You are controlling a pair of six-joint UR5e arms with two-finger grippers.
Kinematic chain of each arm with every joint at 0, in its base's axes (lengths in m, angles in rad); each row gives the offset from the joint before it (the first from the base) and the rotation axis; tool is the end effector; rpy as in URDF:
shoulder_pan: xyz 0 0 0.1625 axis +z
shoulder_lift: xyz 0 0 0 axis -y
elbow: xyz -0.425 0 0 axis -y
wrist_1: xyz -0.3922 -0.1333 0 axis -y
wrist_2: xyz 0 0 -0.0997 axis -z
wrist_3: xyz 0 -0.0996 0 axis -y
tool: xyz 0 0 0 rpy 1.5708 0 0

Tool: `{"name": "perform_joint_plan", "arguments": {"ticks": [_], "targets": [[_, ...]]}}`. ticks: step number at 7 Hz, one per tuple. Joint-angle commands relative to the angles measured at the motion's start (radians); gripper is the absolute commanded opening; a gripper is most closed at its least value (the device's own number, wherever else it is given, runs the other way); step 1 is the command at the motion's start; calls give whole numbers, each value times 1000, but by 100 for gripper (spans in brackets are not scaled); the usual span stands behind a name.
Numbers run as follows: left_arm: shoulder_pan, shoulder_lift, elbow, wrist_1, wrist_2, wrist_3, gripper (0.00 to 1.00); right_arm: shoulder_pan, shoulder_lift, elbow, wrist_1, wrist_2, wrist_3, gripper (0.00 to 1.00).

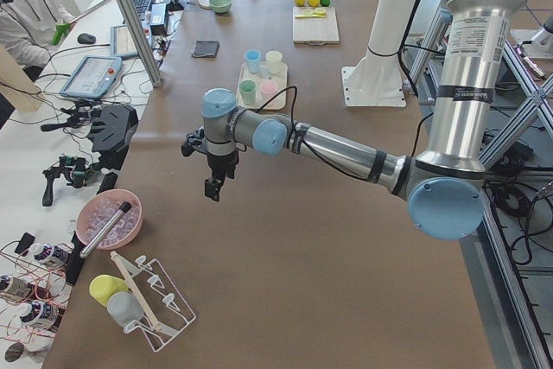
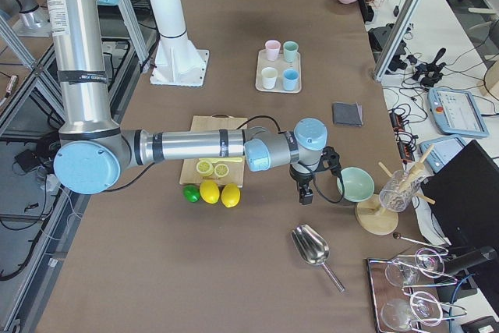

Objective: Place all cups on tray

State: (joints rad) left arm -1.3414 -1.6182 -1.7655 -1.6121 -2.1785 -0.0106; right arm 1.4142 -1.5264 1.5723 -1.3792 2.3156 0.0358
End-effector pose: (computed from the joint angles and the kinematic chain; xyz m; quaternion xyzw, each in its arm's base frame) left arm 0.0437 -0.5233 0.5436 0.0983 0.3102 0.1451 0.9344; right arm -0.0169 -0.5286 0.6168 0.0751 -0.3702 -0.0989 0.9206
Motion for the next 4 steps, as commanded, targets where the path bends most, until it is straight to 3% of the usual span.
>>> {"name": "perform_joint_plan", "arguments": {"ticks": [1,4], "targets": [[-25,47,0,-6,-30,59,98,26,-20,17,-4,-31,-14,100],[-44,113,-43,-9,-30,69,98,28,-17,20,-3,-35,-14,100]]}}
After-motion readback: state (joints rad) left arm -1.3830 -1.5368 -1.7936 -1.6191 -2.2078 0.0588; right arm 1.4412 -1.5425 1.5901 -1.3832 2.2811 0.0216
